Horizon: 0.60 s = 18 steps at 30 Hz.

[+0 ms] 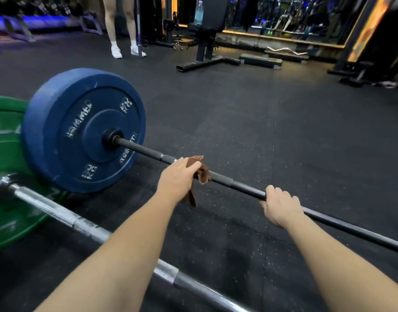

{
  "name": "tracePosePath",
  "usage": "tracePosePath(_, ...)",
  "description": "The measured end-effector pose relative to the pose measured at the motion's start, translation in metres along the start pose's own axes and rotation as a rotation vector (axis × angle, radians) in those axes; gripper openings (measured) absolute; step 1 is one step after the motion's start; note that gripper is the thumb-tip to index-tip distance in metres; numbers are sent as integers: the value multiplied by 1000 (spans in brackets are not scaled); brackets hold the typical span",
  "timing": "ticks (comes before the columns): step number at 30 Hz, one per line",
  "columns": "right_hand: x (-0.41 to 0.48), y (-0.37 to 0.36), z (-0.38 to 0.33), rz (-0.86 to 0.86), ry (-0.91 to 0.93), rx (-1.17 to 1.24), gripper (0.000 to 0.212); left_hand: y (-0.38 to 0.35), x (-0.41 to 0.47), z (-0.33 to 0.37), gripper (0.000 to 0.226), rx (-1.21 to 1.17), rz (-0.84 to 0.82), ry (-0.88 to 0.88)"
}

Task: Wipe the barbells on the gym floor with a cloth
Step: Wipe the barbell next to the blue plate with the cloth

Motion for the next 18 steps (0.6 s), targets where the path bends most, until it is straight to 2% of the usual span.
tracePosePath(5,1,-2,0,24,-5,-10,32,11,0,-25,32,-48,-2,65)
tracePosePath(9,2,-2,-1,27,-6,-22,29,6,10,9,27,-191,42,440)
tracePosePath(13,0,-1,-2,18,-12,-14,28,-12,9,64,30,-275,47,376)
tracePosePath(18,0,-1,-4,19,-25,-22,26,-20,-12,59,42,-282,-76,201)
Point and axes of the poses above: each hand's wrist, its own x-axis towards the middle knuckle, its own y-axis out of the back of the hand, z = x × y, the point moved 1 cm from there along x, towards the middle knuckle, and after that the axes turned 3 degrees about -x, right-handed, at the moved point
